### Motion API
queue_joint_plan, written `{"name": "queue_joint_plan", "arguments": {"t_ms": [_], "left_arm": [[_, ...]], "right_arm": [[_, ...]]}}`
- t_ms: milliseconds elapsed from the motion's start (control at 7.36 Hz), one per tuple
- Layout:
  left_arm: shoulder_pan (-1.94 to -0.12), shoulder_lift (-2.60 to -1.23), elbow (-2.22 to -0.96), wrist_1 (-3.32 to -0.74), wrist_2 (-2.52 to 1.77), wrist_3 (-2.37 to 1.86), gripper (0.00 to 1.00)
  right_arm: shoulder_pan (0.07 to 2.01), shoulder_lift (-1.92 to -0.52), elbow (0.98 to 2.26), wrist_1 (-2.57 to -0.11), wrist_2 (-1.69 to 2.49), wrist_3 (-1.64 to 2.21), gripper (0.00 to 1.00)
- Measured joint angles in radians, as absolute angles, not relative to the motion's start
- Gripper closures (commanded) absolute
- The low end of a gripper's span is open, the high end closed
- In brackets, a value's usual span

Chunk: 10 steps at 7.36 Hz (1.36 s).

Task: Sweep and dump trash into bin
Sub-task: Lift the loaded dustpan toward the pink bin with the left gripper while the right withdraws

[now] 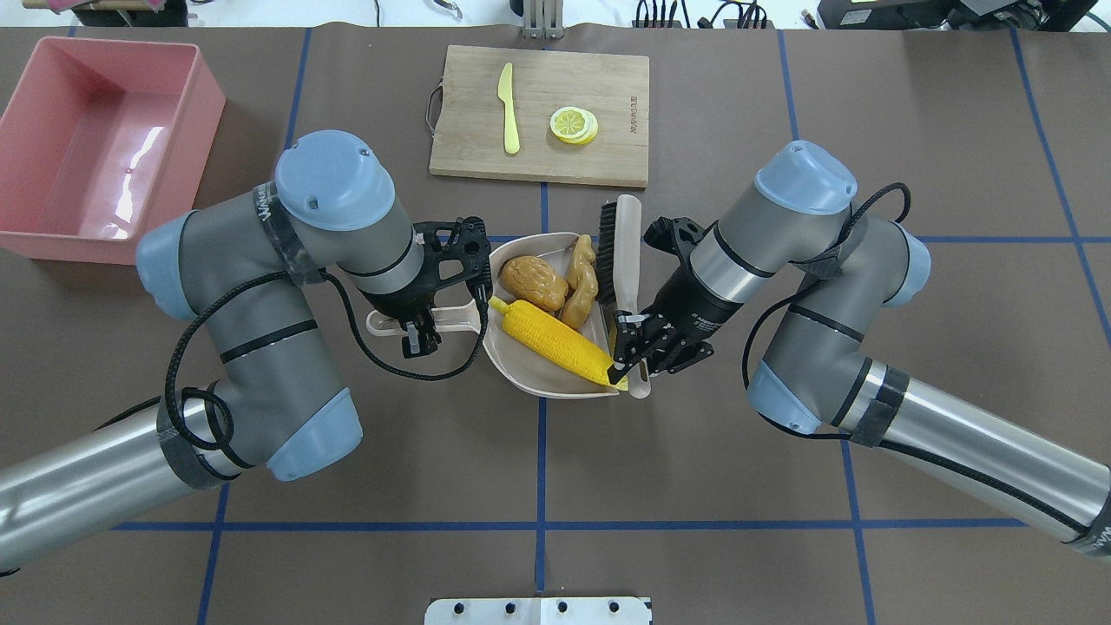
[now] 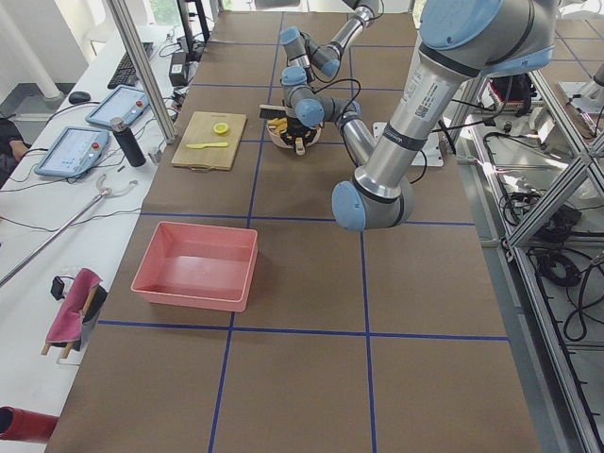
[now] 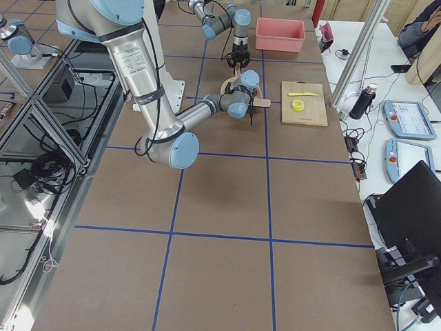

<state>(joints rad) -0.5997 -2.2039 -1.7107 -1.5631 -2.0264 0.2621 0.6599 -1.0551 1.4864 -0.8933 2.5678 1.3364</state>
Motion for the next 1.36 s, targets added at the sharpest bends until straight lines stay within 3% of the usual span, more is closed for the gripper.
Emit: {"name": "queue_joint_plan", "arguments": {"t_ms": [1359], "left_arm": [[-0.625,-2.125,-1.758,-1.827,-2.017,0.033,1.0]], "right_arm": [[0.825,-1.175,1.641,-1.0,2.647,1.331,1.0]]}}
